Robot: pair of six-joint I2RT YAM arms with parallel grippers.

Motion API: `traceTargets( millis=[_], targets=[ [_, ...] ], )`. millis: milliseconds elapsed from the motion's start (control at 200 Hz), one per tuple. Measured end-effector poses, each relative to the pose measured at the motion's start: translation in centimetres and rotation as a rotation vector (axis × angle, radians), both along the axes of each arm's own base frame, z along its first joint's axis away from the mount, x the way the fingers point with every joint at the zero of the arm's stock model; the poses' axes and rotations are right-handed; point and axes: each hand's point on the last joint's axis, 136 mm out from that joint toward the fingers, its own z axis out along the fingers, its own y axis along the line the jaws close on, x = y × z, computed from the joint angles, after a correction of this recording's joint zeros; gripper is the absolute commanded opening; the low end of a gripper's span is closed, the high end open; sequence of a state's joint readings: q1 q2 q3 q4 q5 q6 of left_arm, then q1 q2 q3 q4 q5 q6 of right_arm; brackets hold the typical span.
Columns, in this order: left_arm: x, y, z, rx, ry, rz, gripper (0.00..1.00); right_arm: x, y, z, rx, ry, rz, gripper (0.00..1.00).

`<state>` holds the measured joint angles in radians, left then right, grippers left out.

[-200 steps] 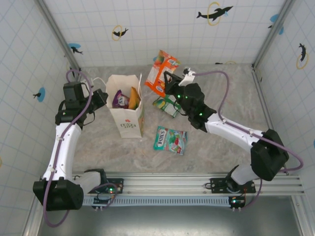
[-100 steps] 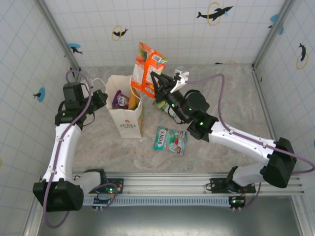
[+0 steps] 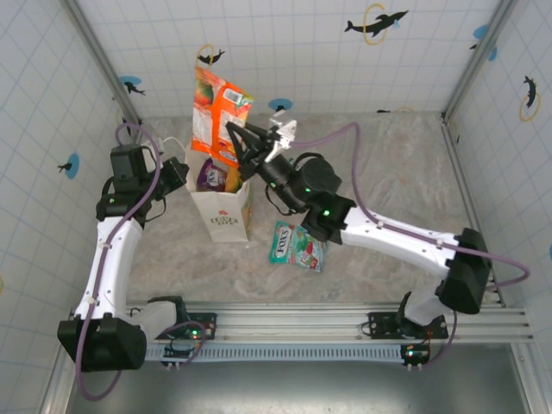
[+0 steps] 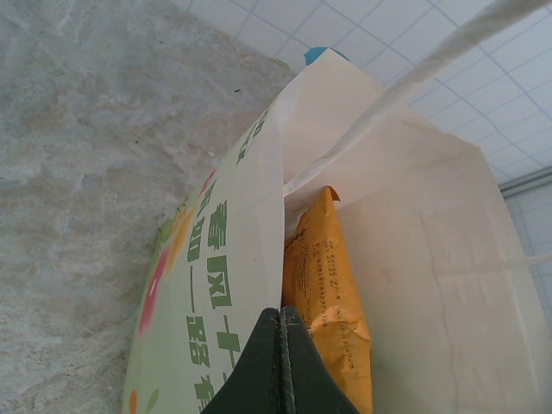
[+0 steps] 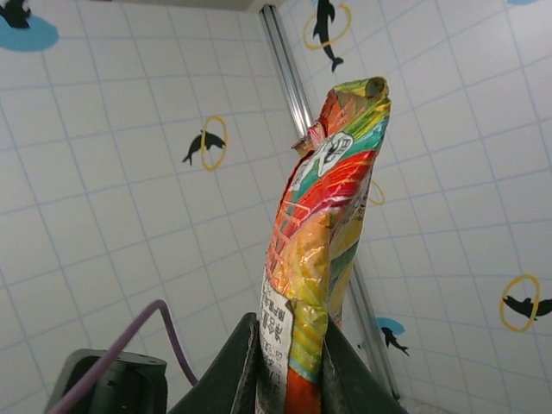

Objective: Place the snacks into the paper bag

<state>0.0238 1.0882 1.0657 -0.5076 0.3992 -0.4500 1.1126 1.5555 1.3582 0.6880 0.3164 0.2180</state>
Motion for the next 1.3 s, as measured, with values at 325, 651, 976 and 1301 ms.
traceTargets(
  millis=[325,651,976,1301],
  targets=[
    [0.0,0.0,0.0,0.000,0.000,0.000,0.00,4.1,5.6,-6.2,-0.183,0.070,-0.115,0.13],
    [0.0,0.0,0.0,0.000,0.000,0.000,0.00,6.0,7.1,-9.2,-0.276,0.097,-0.210,0.19],
    [0.0,0.0,0.0,0.001,0.000,0.000,0.00,5.1,7.3,-8.8,-0.299,0.080,-0.249,0.51],
    [0.0,0.0,0.1,0.001,-0.003,0.000,0.00,4.5,5.5,-8.8,-0.324,0.067,-0.278,0.51]
  ],
)
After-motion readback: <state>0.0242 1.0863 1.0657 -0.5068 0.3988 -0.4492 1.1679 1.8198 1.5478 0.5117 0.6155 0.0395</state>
